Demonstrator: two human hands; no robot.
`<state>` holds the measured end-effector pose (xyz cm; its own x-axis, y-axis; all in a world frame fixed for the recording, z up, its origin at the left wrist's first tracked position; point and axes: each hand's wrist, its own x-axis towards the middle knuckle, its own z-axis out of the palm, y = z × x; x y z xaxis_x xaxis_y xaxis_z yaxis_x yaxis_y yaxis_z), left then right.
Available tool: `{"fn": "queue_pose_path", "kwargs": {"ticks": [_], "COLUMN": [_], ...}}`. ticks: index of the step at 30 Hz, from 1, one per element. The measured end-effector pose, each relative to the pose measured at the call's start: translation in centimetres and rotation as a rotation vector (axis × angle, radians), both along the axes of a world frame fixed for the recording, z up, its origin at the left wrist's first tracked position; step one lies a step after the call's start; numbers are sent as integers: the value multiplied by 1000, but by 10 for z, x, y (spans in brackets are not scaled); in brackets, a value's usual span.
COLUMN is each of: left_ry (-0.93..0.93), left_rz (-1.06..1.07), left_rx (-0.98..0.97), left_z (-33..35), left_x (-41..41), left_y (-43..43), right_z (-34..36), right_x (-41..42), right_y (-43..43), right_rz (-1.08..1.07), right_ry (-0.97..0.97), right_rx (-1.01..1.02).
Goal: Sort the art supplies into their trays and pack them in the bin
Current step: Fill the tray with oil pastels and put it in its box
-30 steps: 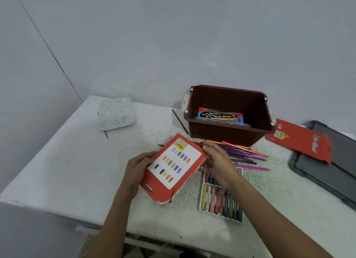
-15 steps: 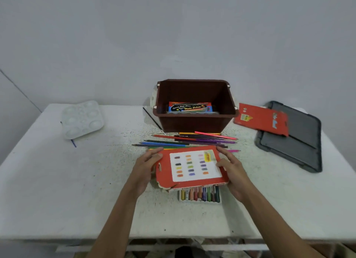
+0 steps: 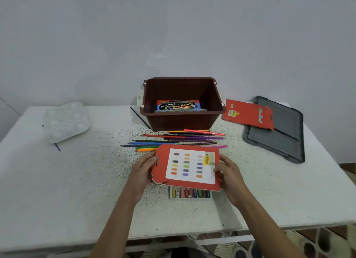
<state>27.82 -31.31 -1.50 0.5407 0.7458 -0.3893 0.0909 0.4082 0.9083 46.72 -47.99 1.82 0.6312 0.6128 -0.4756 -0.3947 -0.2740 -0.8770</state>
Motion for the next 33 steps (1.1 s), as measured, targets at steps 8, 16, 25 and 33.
{"fn": "queue_pose_path", "kwargs": {"ticks": [8, 16, 25, 33], "left_ry": [-20, -223, -318, -316], "left_rz": [-7, 53, 94, 67], "left_rx": [284, 230, -45, -167], "left_z": [17, 21, -1, 6], "left_x": [-7, -21, -27, -11], "left_y": [0, 1, 5, -8], "right_z": [13, 13, 9, 3], "right_x": [-3, -11, -18, -13], "right_y": [1, 3, 7, 9], "right_rz": [29, -6, -74, -93], "right_ry": [-164, -47, 82, 36], "right_rx": [90, 310, 183, 97]}}
